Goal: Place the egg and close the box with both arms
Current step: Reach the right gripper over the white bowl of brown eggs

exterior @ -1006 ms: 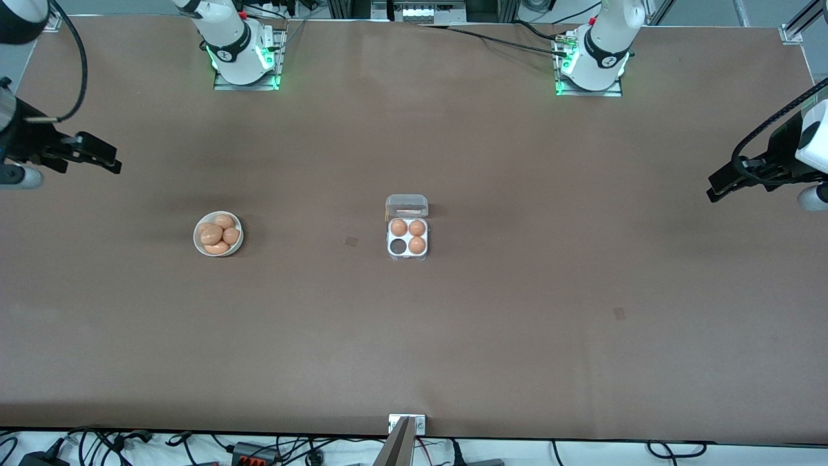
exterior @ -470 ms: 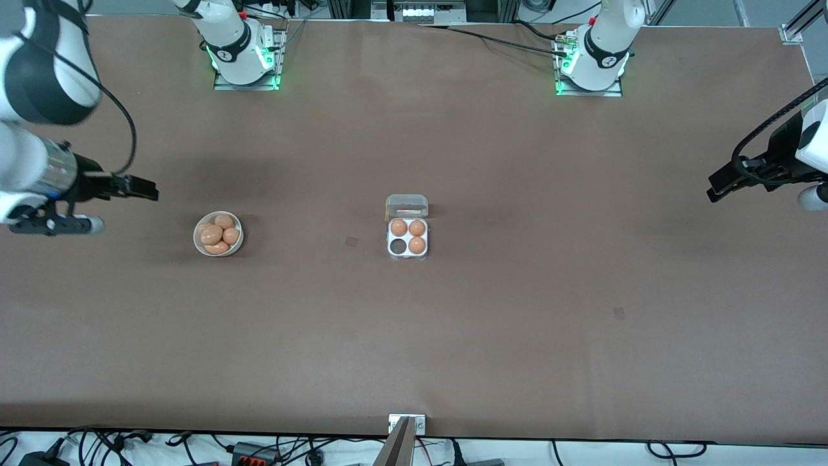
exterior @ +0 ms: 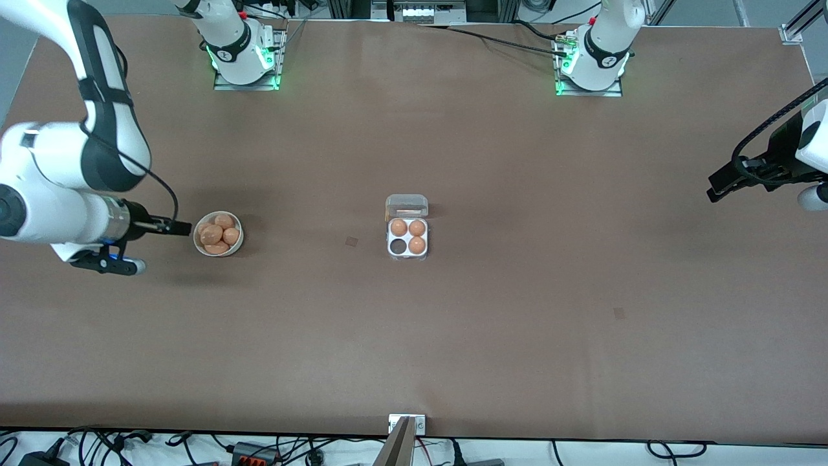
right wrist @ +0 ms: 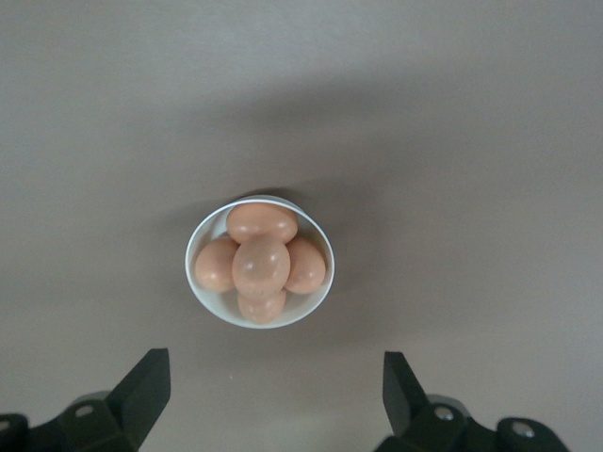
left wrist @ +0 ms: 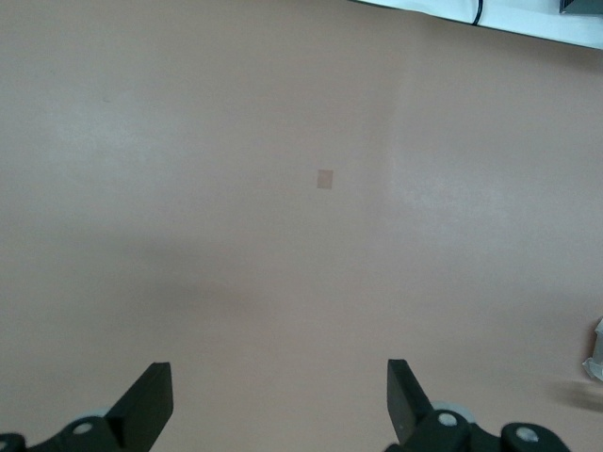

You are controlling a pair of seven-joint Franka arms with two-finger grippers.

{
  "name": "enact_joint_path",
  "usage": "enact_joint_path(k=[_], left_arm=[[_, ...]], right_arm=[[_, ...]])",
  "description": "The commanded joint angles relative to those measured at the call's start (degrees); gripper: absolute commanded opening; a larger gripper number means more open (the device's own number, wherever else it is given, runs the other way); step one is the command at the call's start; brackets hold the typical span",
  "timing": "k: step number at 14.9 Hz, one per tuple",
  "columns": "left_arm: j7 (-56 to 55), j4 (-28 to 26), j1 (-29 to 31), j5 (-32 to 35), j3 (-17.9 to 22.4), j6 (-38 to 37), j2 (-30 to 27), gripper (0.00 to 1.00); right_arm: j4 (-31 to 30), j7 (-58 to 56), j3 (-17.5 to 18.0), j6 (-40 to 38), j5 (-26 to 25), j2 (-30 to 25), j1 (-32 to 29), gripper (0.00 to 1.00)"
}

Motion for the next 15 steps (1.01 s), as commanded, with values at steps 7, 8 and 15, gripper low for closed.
enact_joint_path(k=[7,8,15], left_arm=[[-0.5,1.0,0.2,-0.6,-0.2,-0.5,0.0,1.00],[-0.5,0.9,0.2,-0.6,-0.2,-0.5,0.0,1.00],[-0.5,1.0,0.2,-0.6,-0.2,-0.5,0.0,1.00]], right_arm=[[0.0,6.8,0.0,0.6,16.4,8.1,-4.6,1.00],[0.0,6.7,0.0,0.8,18.0,8.7,-4.9,1.00],[1.6,6.2,0.0,0.8,22.9,12.9,-7.3,1.00]])
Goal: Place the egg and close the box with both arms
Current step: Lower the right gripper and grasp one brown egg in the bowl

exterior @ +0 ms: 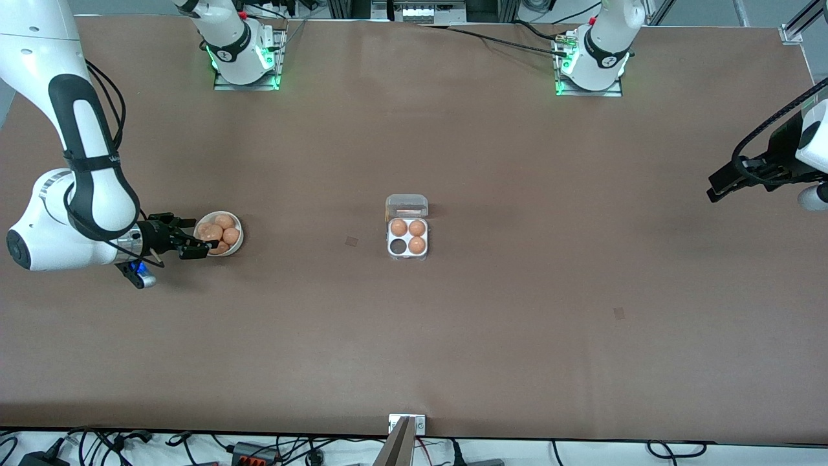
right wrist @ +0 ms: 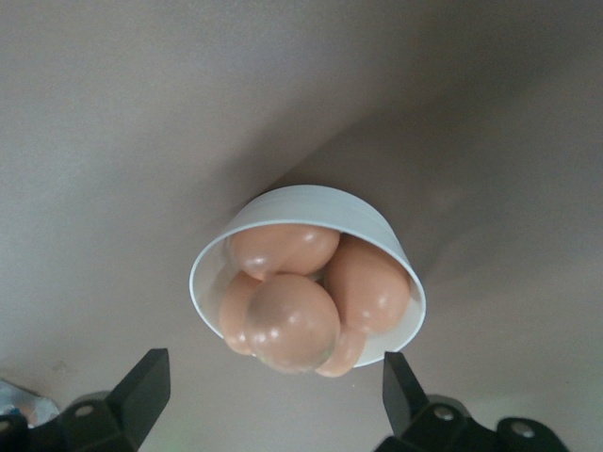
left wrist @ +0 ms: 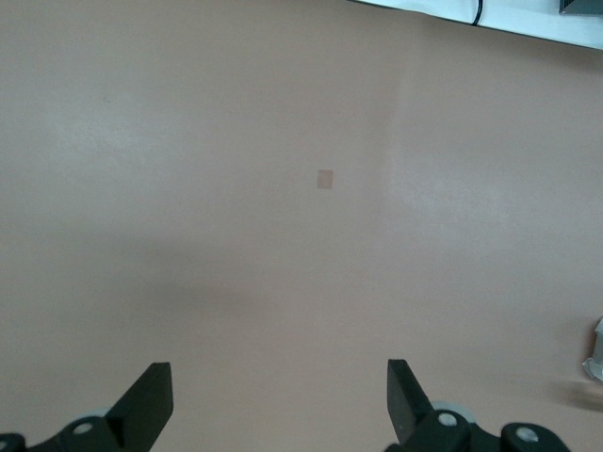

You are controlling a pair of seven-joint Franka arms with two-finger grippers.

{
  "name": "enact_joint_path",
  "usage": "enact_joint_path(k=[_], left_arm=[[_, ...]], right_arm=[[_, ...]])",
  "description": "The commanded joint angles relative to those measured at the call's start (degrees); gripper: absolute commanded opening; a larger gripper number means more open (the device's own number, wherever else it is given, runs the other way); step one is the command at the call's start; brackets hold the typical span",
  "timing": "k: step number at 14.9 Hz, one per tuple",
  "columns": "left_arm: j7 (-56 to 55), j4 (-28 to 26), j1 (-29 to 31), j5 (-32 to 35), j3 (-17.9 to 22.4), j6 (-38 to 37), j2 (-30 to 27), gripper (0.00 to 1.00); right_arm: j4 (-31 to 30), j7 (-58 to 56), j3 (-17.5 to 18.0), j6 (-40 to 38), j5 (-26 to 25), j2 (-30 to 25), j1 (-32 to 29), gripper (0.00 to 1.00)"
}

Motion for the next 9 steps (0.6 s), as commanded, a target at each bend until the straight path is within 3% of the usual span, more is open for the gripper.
enact_joint_path(k=[1,7,9], left_arm=[[-0.5,0.9,0.2,-0.6,-0.2,-0.5,0.0,1.00],[-0.5,1.0,0.2,-0.6,-0.2,-0.5,0.0,1.00],[-0.5,0.9,0.2,-0.6,-0.2,-0.5,0.0,1.00]], right_arm=[[1.8,-0.3,0.5,-0.2,1.1,1.7,-0.7,0.97],[2.0,-0.4,0.5,-0.2,1.9,2.6,-1.3,0.81],[2.1,-0.3,0.5,-0.2,1.9,3.2,-1.5,0.81]])
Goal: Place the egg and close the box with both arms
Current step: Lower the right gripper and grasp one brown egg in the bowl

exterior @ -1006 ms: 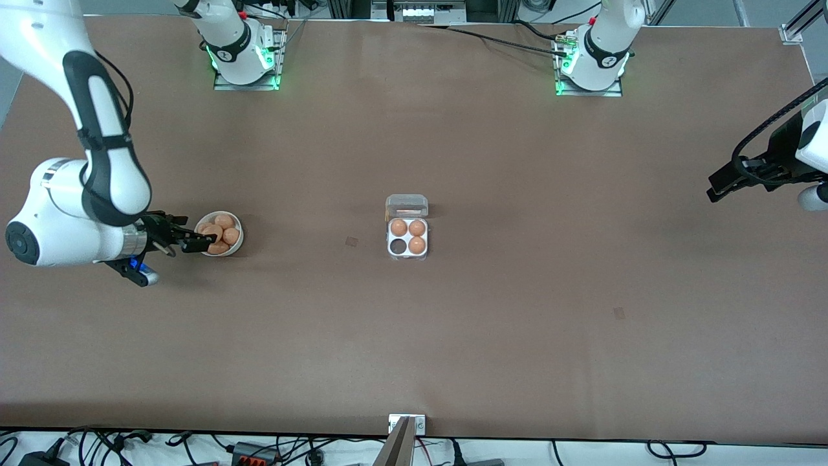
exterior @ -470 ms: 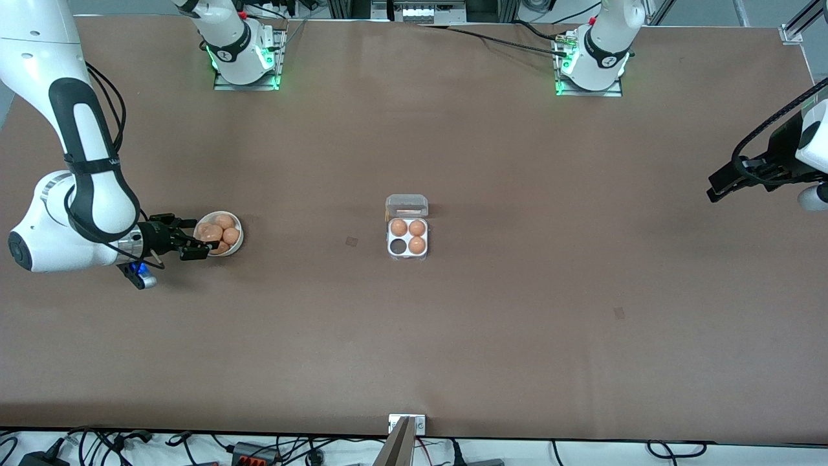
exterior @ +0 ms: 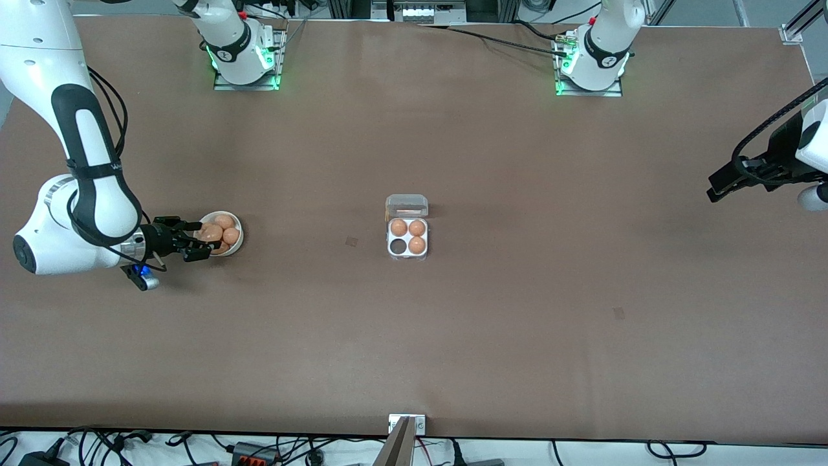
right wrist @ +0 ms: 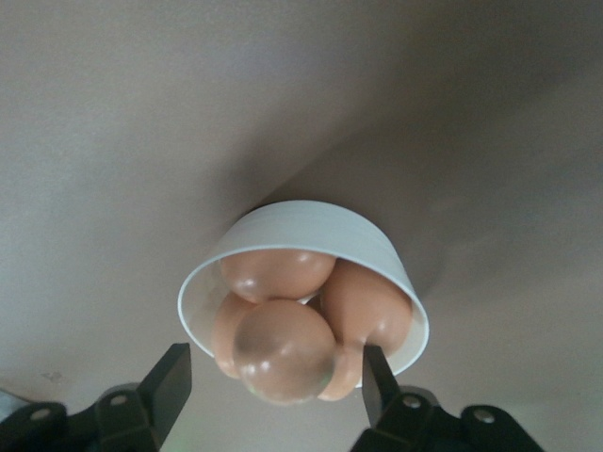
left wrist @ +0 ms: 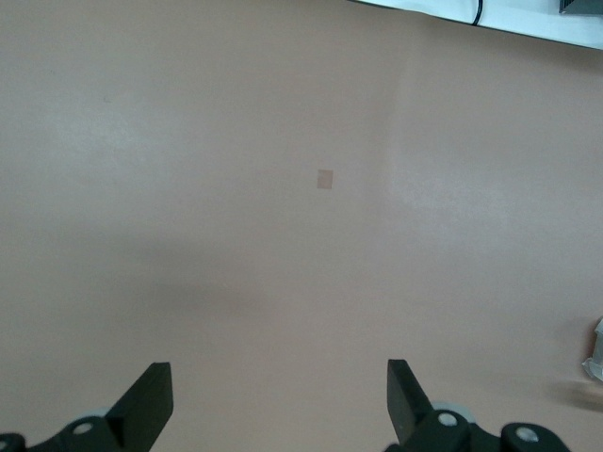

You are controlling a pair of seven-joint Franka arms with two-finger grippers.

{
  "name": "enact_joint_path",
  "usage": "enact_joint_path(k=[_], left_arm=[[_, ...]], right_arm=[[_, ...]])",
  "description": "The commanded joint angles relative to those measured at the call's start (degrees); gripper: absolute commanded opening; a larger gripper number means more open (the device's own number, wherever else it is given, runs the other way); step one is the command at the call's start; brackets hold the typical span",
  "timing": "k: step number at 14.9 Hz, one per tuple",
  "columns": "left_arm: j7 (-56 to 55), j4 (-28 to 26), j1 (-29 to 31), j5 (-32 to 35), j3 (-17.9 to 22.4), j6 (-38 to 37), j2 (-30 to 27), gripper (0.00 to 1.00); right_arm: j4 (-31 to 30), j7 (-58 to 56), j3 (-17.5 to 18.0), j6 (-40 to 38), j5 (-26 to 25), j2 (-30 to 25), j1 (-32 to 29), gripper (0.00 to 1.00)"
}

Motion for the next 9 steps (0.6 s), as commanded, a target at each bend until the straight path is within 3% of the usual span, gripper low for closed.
enact_joint_path(k=[1,3,4,6,9], left_arm=[[-0.5,0.9,0.2,-0.6,-0.2,-0.5,0.0,1.00],[-0.5,1.0,0.2,-0.6,-0.2,-0.5,0.0,1.00],[-0.5,1.0,0.2,-0.6,-0.2,-0.5,0.0,1.00],[-0.5,1.0,0.2,-0.6,-0.2,-0.4,0.0,1.00],[-0.5,1.0,0.3,-0.6,-0.2,-0.5,0.0,1.00]], right_arm=[[1.6,-0.1,0.5,-0.4,1.3,1.4,-1.1,0.81],[1.8,0.1,0.5,-0.6,1.3,1.5,-1.1,0.80],[2.0,-0.4,0.5,-0.7,1.3,1.5,-1.1,0.74],[2.3,-1.1,0.5,-1.1,1.2,1.5,-1.0,0.50],[3.0,-4.7,0.5,-1.5,0.8,1.4,-0.9,0.24]])
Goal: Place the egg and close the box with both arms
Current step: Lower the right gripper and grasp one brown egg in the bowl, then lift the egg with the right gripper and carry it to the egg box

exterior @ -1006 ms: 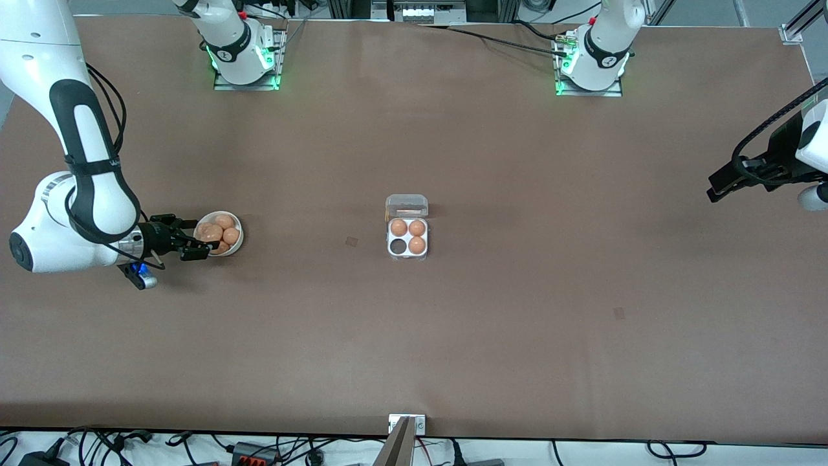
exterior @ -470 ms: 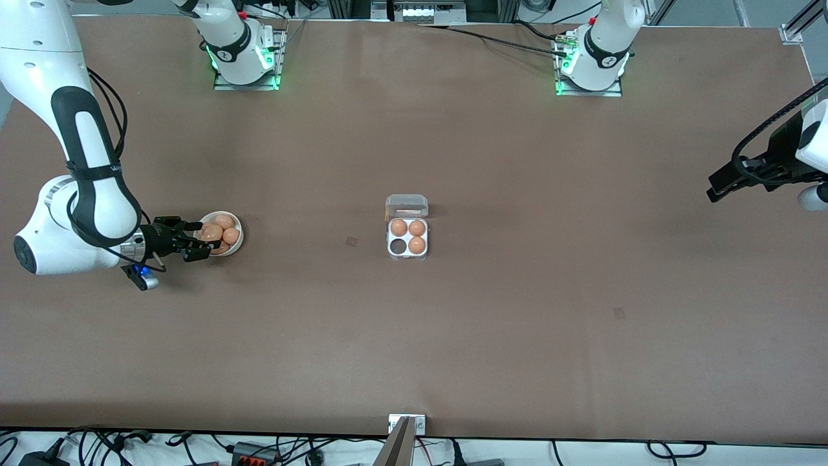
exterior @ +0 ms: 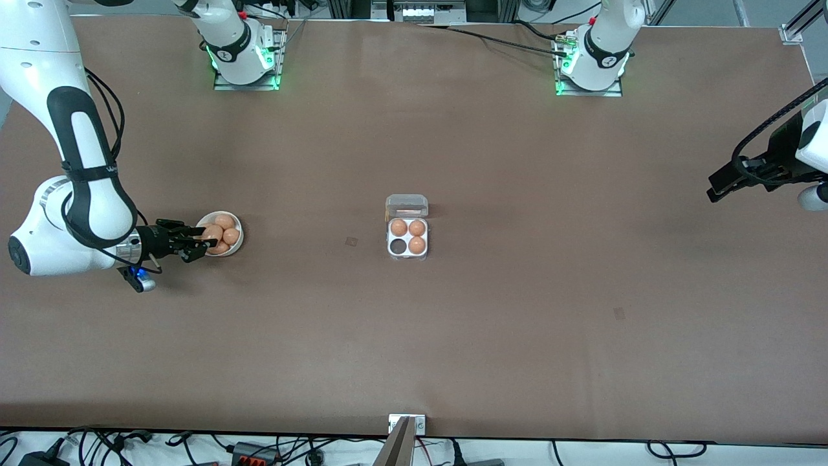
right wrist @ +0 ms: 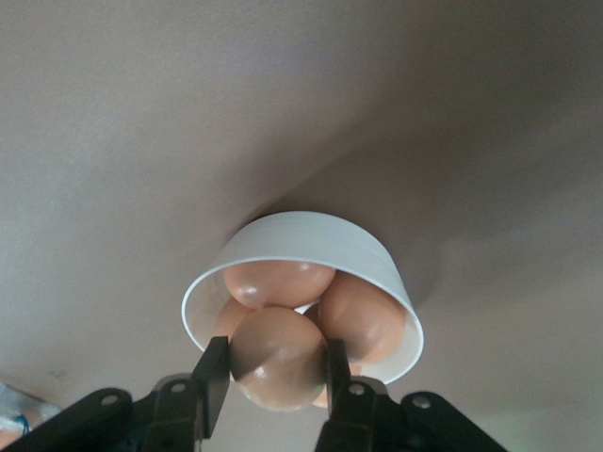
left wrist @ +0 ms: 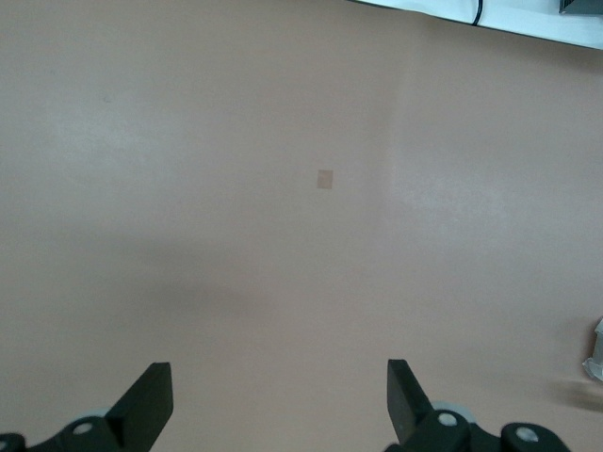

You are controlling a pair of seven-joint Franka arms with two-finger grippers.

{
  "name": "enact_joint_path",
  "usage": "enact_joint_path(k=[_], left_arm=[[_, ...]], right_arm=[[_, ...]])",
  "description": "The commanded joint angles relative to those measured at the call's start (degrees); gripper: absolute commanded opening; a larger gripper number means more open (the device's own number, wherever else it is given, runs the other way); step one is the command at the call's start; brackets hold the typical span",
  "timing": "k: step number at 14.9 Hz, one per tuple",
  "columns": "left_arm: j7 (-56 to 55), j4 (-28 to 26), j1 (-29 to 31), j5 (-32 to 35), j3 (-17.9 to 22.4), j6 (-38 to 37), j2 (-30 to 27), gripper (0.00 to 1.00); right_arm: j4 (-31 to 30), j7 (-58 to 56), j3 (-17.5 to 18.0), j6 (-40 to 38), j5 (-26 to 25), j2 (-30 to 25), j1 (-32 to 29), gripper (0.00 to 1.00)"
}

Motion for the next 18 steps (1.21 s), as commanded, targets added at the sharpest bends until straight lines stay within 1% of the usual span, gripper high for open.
enact_joint_path(k=[1,3,4,6,7,9,10,12,15,16,18], left_arm=[[-0.5,1.0,0.3,-0.6,-0.2,-0.5,0.0,1.00],[-0.5,0.9,0.3,-0.6,-0.2,-0.5,0.0,1.00],[-0.5,1.0,0.3,-0.6,-0.2,-0.5,0.0,1.00],[-0.5,1.0,0.3,-0.6,-0.2,-0.5,0.0,1.00],[-0.5,1.0,0.3,-0.6,-0.2,-0.5,0.0,1.00],[-0.5,1.0,0.3,-0.6,-0.2,-0.5,0.0,1.00],[-0.5,1.0,0.3,-0.6,-0.2,-0.5,0.0,1.00],[-0.5,1.0,0.3,-0.6,-0.2,-0.5,0.0,1.00],[-0.5,0.9,0.3,-0.6,-0.2,-0.5,0.1,1.00],[-0.5,1.0,0.3,-0.6,-0.2,-0.5,0.1,1.00],[-0.5,1.0,0.3,-0.6,-0.2,-0.4,0.1,1.00]], right_arm=[[2.4,-3.0,0.5,-2.2,0.3,1.0,-0.3,0.17],[5.6,-3.2,0.6,-6.2,0.2,0.7,-0.1,0.15],[8.4,-3.2,0.6,-8.7,-0.4,0.7,0.1,0.15],[15.2,-4.0,0.7,-13.5,-3.5,0.5,2.2,0.15],[17.3,-7.7,0.6,-14.6,-4.7,-0.2,3.5,0.15],[17.5,-23.5,1.4,-14.7,-4.0,-1.4,4.9,0.15],[17.5,-28.8,2.9,-13.9,-2.6,-1.4,5.0,0.15],[17.4,-31.1,5.5,-10.4,-0.7,-1.3,5.7,0.15],[17.1,-34.7,12.3,-6.9,0.6,-1.2,6.1,0.15],[16.0,-35.1,14.9,-5.6,1.4,-1.2,6.1,0.15],[11.6,-39.3,19.3,2.8,2.2,-1.2,6.1,0.15]])
